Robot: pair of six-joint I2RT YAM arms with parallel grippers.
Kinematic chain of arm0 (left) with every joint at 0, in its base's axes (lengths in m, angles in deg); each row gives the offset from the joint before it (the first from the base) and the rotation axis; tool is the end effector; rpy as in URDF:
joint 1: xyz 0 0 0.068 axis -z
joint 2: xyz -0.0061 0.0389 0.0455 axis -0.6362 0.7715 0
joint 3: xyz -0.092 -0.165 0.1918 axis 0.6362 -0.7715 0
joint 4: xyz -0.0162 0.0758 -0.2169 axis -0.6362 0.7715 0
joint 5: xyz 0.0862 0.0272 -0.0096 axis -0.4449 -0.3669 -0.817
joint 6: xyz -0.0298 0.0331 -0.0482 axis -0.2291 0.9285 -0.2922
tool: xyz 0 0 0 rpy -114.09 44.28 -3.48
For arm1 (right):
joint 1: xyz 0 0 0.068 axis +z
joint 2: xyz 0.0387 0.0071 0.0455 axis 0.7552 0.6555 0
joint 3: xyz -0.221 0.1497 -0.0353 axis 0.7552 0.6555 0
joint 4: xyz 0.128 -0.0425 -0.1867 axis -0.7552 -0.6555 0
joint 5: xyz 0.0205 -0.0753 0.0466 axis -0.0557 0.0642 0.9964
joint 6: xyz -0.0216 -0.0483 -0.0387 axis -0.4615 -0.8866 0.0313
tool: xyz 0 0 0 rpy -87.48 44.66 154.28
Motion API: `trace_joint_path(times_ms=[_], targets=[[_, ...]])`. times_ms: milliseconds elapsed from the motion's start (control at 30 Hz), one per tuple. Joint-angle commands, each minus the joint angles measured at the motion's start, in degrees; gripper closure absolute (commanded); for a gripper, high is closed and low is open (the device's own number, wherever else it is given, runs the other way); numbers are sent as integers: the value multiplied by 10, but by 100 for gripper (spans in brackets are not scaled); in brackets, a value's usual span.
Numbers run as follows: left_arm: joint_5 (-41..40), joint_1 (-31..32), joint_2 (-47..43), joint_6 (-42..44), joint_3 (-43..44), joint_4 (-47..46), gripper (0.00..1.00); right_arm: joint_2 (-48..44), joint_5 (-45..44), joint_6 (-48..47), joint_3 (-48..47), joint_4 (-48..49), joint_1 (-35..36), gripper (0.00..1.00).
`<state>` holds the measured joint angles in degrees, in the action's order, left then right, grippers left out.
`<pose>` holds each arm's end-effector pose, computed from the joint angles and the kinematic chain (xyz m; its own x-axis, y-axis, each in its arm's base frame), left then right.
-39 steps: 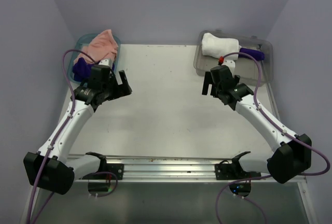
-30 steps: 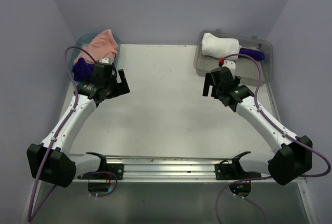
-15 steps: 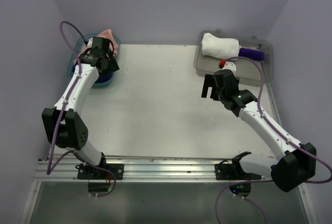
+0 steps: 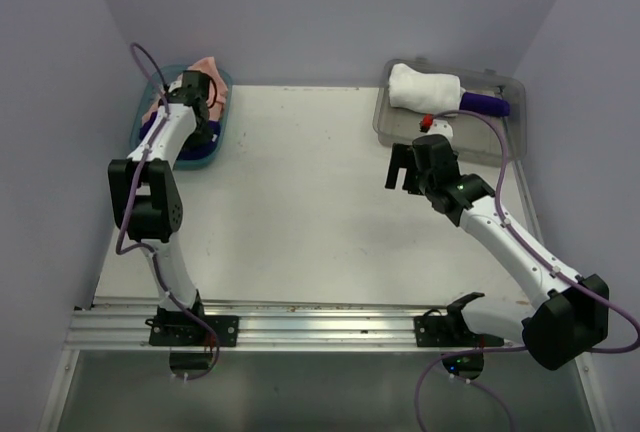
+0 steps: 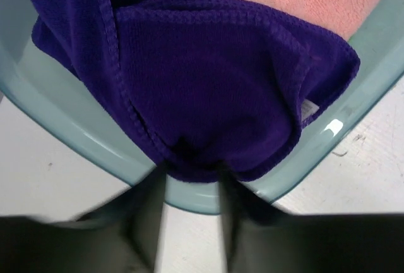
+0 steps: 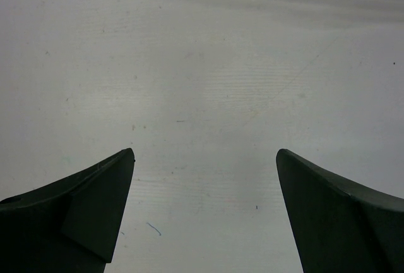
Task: Roll the towels
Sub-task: Grab a towel with the left arm, then move the towel to the center of the board
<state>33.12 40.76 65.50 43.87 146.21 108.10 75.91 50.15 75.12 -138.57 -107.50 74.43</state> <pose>0.3972 0.0143 0.2466 -0.6702 -0.4408 -0.5971 -0.6108 0.7846 0.1064 0.2205 0.0867 0.2934 -0.6061 0.1612 -0.7789 0.0754 0.9865 0.1455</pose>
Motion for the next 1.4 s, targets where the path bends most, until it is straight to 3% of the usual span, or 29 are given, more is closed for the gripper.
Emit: trace_joint_path(times_ms=[0, 100, 133, 433, 667, 900, 967, 1067, 1267, 1367], targets=[[11, -13, 1, 22, 16, -39, 74, -8, 8, 7, 4, 16, 0, 2], [5, -13, -9, 27, 24, -36, 97, -11, 4, 6, 5, 9, 1, 1], [6, -13, -21, 28, 24, -35, 100, -13, 2, 6, 6, 8, 1, 1], [101, -13, -166, 39, 36, -11, 100, -17, 14, 17, 10, 12, 0, 1], [122, -13, -238, 55, 169, 49, 100, -11, 21, 23, 4, 16, 0, 2], [262, -13, -294, 63, 192, 42, 100, -16, 17, 32, 3, 23, 1, 2], [345, -13, -307, 69, 151, 45, 100, -18, -1, 34, 3, 14, 1, 2], [366, 14, -348, 54, 60, 10, 100, -30, -21, 35, 13, 14, 1, 1], [389, 196, -376, -32, -138, -150, 100, -38, -39, 36, 19, 4, 0, 1], [359, 260, -343, -34, -139, -143, 100, -45, -43, 36, 20, -1, 1, 1]])
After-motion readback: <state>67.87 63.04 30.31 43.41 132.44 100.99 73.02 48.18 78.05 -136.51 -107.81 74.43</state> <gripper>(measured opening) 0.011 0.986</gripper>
